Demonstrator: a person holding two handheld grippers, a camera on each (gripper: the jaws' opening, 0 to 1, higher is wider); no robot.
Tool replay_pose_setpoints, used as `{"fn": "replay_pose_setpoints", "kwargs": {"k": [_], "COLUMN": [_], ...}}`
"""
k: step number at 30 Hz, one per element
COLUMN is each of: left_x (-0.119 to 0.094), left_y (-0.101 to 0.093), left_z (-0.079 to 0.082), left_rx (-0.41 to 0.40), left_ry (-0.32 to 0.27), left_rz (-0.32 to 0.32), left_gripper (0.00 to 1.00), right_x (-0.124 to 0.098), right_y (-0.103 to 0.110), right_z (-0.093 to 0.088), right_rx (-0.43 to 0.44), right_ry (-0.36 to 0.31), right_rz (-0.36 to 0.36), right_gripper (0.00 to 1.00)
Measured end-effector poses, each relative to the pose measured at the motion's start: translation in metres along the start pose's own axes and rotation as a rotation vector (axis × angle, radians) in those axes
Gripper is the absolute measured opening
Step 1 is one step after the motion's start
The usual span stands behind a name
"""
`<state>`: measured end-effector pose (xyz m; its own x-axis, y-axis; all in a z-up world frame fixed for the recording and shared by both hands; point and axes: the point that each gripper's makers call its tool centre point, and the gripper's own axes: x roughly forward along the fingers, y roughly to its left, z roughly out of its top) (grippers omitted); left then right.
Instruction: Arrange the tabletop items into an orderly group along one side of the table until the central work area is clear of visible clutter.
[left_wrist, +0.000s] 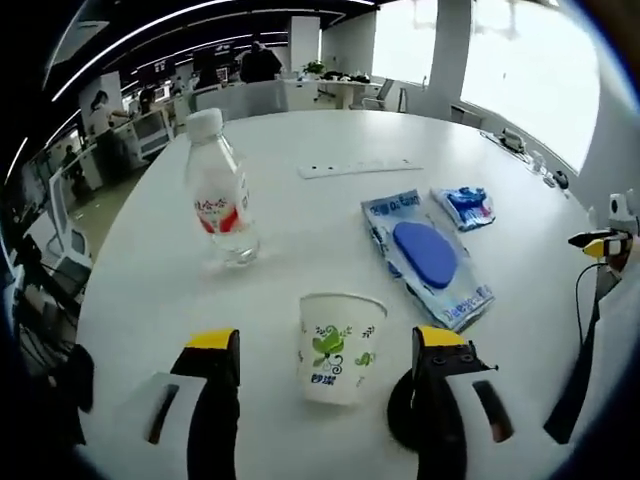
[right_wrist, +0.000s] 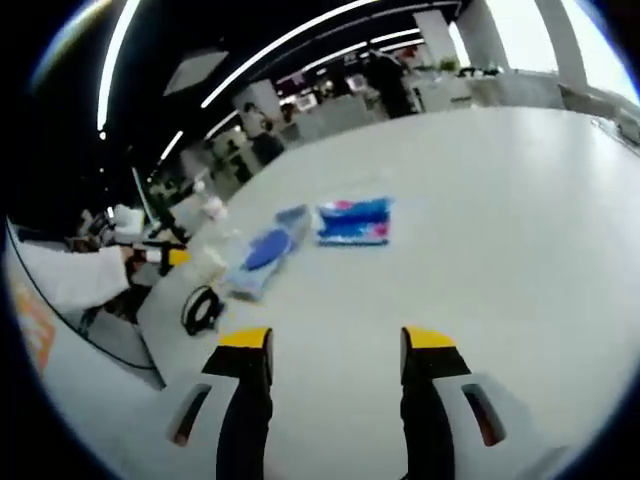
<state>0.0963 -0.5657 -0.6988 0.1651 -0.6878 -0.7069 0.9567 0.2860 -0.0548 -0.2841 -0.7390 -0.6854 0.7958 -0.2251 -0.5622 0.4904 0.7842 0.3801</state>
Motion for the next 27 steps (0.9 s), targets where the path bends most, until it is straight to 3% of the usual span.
{"fn": "replay_pose_setpoints", "kwargs": {"k": [7,11,17,22,27], "left_x": [0.006,0.01,0.014,0.015,0.011], "left_y": [-0.017,-0.016,-0.013,-0.007,-0.001], "left_z": [-0.007,-0.016,-0.027,-0.045,-0.046], "left_rx": [-0.007,-0.001,-0.059,-0.077,-0.087], "left_ry": [0.01,0.044,0.072,0.132,0.116], "left_rz": [-0.042,-0.022,-0.001,0.033,0.07], "left_gripper": [0.67,0.64,0.56,0.46,0.38], "right_x": [0.006,0.008,0.007,0.003,0.004], "right_y": [0.002,0.01,0.012,0.007,0.005], "right_z": [0.003,0.005,0.002,-0.001,0.0], "right_rx": [0.002,-0.051,-0.042,-0.019,0.003], "right_ry": [0.018,0.037,0.036,0.034,0.028], "right_rz": [0.016,0.035,0.047,0.035,0.03], "right_gripper": [0.49,0.49,0.49,0.49,0.48]}}
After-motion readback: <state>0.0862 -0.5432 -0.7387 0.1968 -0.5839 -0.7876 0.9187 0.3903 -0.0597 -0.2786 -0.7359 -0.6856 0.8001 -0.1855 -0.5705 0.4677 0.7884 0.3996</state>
